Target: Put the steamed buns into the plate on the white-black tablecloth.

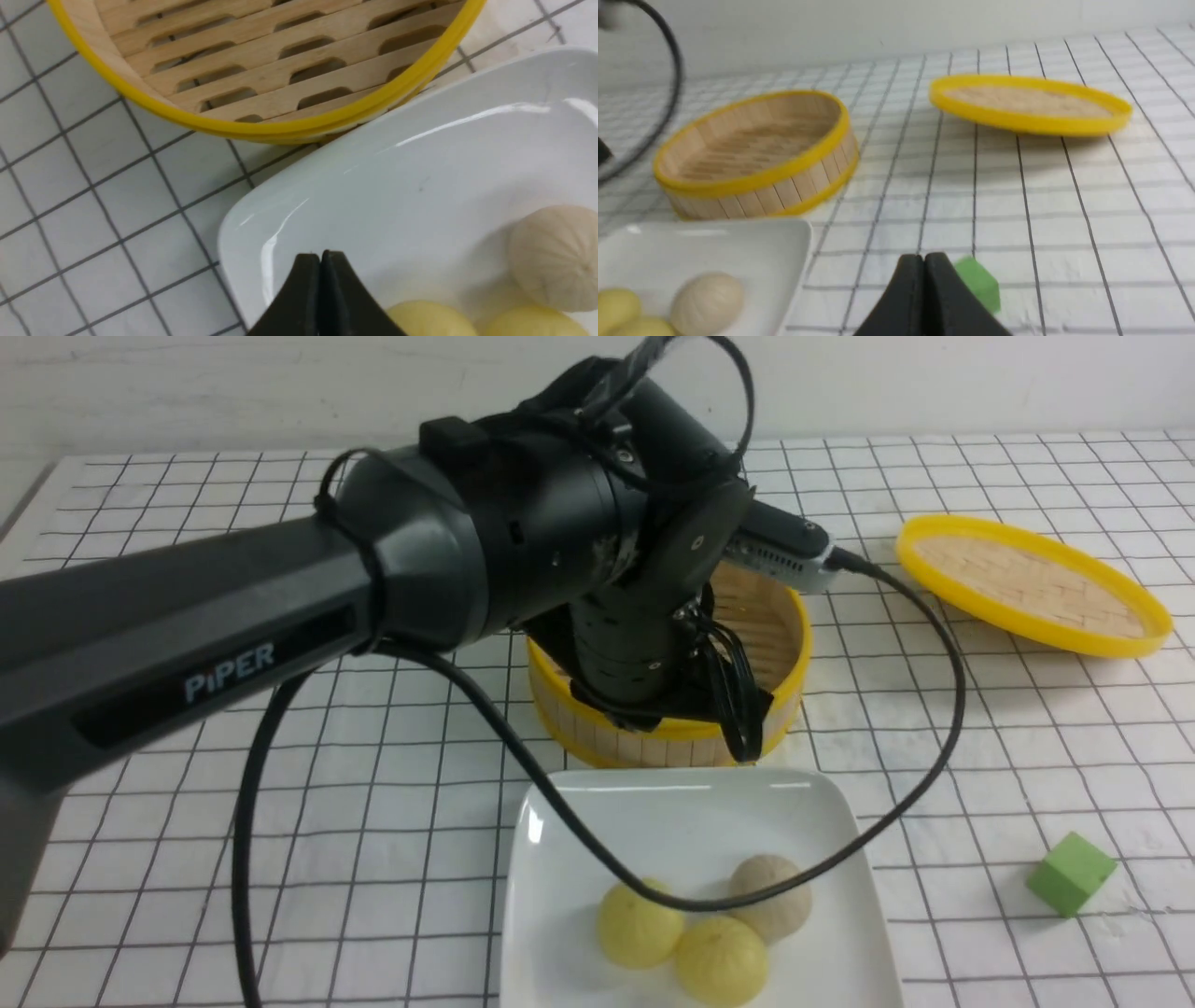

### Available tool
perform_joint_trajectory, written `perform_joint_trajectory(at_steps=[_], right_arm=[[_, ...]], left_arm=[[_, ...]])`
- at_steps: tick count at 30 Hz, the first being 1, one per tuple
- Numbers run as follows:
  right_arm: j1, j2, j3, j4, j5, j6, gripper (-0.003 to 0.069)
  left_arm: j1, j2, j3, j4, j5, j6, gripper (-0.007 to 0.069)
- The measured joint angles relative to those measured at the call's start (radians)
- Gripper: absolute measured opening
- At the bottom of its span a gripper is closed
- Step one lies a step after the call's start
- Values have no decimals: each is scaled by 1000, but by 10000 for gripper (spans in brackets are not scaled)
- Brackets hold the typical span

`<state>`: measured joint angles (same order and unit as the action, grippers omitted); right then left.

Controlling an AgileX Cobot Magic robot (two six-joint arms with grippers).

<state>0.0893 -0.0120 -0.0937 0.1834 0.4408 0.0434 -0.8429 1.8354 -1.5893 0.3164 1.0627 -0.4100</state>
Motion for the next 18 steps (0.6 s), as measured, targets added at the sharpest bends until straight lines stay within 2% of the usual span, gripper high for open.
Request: perform_joint_trajectory(at_steps=[5,18], right_arm=[[-9,0,103,-1,9,4,11],[-9,0,107,2,-13,4,23]], left_arm=[[0,-51,0,4,109,4,12],[0,-392,0,94,174,74,15]])
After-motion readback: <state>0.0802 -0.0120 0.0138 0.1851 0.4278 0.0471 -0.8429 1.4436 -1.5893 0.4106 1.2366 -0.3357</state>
